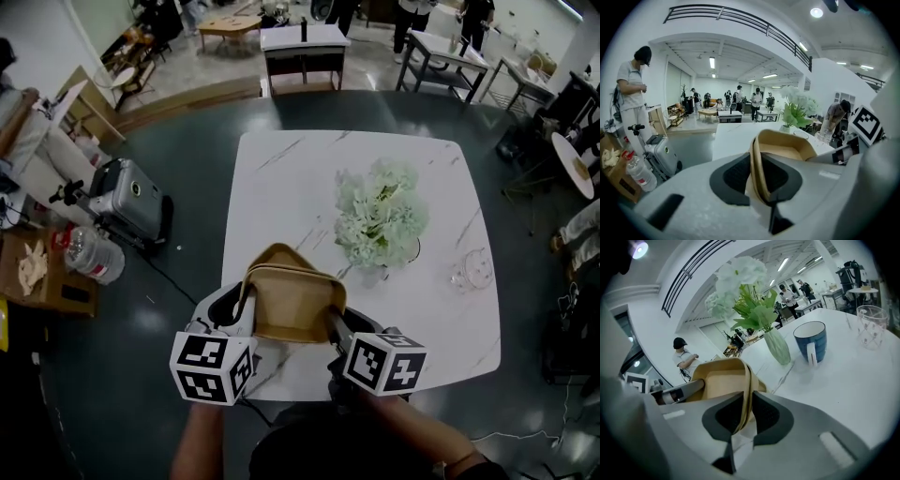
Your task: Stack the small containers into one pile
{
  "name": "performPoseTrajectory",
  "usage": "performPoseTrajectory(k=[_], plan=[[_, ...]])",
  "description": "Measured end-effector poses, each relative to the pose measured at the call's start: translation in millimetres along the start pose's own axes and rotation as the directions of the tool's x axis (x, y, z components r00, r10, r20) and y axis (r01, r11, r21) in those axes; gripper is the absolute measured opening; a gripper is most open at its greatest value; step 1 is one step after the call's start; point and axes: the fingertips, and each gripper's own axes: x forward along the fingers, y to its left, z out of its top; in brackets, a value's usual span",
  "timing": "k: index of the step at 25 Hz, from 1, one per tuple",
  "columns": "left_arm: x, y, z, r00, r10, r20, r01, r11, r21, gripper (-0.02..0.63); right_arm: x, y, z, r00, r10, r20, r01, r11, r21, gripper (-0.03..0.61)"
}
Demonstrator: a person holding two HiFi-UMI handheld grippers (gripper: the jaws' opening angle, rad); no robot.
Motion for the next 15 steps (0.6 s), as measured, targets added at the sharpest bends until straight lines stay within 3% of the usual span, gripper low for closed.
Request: performPoseTrajectory(k=[7,15], plan=[[27,24,15,0.999,-0.038,-0.032,0.039,0.998,0.041,0.034,19,15,-10,0.999,0.021,-0.042,-0.02,0.999,0.04,0.058],[61,21,15,0.988,-0.101,-0.118,0.114,0.987,0.111,0.035,28,9,-22,0.996,0.039,-0.084,-0.032,0.995,0.093,0.078]])
